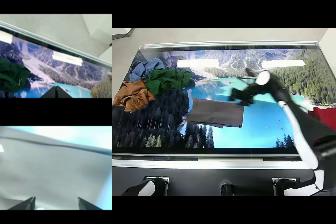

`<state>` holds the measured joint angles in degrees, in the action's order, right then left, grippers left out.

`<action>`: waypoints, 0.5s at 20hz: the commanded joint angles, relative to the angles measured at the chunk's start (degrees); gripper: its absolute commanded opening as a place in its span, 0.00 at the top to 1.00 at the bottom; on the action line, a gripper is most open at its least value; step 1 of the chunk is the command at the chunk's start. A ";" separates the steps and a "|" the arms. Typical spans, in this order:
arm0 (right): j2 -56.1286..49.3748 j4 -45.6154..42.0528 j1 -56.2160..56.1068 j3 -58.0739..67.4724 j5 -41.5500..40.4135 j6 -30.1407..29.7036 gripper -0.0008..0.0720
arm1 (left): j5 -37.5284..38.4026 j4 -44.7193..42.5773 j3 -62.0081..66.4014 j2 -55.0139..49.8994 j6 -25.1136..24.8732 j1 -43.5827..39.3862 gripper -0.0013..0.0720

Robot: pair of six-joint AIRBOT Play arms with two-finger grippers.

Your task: Fold the shirts.

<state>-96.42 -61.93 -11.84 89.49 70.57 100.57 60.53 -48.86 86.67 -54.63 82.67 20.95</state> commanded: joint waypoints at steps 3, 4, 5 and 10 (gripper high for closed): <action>-3.54 11.13 9.03 -12.28 -0.48 -5.44 0.23 | -0.04 -0.87 -1.86 0.11 -0.39 -0.09 0.94; -5.73 14.47 7.98 -12.33 -1.99 -7.69 0.23 | 0.13 -0.87 -1.99 0.11 -0.39 -0.09 0.94; -7.67 18.34 6.95 -12.33 -3.63 -9.46 0.23 | 0.09 -0.83 -1.99 0.11 -0.39 -0.09 0.94; -10.88 27.80 4.04 -12.26 -4.85 -14.73 0.72 | -0.61 -0.70 -1.99 0.09 -0.39 -0.09 0.94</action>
<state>-105.60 -40.88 -6.74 77.76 66.89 89.84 60.49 -49.58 84.77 -54.57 82.30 20.84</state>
